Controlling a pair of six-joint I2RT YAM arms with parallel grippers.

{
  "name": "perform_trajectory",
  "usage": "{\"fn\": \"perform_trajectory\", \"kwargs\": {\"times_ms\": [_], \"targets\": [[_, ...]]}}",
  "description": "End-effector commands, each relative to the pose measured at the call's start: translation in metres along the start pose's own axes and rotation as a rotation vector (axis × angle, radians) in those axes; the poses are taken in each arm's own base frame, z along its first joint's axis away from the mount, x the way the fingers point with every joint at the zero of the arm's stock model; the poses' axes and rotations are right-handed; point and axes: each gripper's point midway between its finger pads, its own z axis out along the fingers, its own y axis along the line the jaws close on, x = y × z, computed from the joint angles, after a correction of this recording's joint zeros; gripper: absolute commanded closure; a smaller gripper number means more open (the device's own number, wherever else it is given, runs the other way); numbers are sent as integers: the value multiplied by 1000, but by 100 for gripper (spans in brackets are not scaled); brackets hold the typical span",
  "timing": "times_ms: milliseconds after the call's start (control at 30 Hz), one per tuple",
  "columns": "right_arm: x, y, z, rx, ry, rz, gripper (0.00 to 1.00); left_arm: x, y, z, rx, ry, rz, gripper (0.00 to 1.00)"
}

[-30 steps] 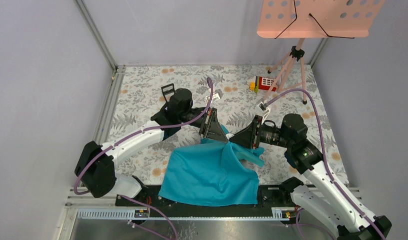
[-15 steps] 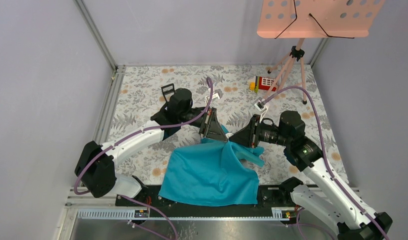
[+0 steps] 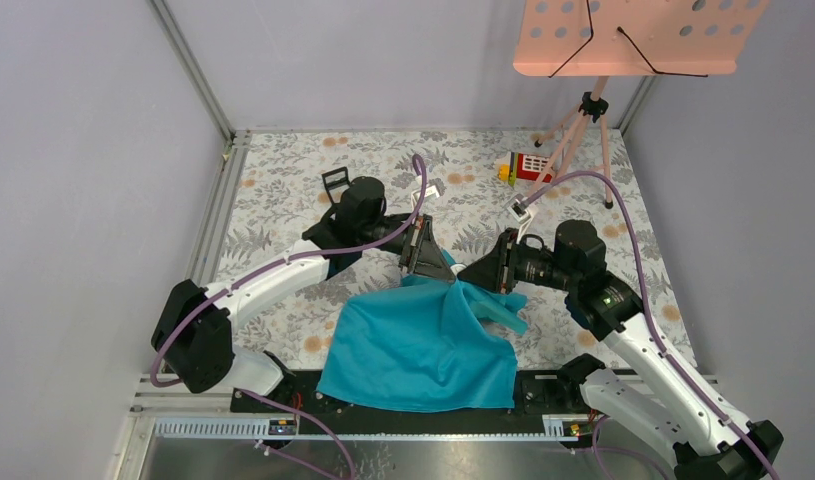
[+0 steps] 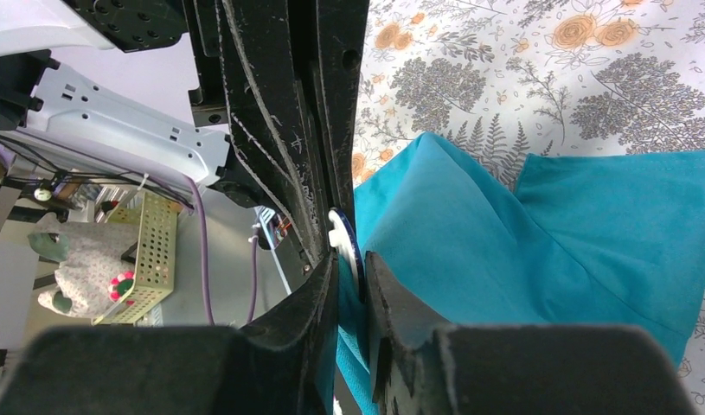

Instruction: Pin the brooch onto the clothing

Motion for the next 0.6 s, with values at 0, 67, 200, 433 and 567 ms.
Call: {"fn": "perform_trajectory", "kwargs": {"times_ms": [0,67,200,433,567], "targets": [[-6,-44,2,215,-48,13,83,1,-40,-1,146,44,112,100],[-6,-49,0,243,-60,19,84,1,-40,-1,144,43,113,100],[-7,-55,-2,282,-79,29,85,1,-39,-1,133,40,118,100],[-13,-57,-7,309,-133,31,85,1,-32,0,101,36,114,100],[-12,-56,-8,303,-133,31,84,0,-30,0,83,29,117,100]]}}
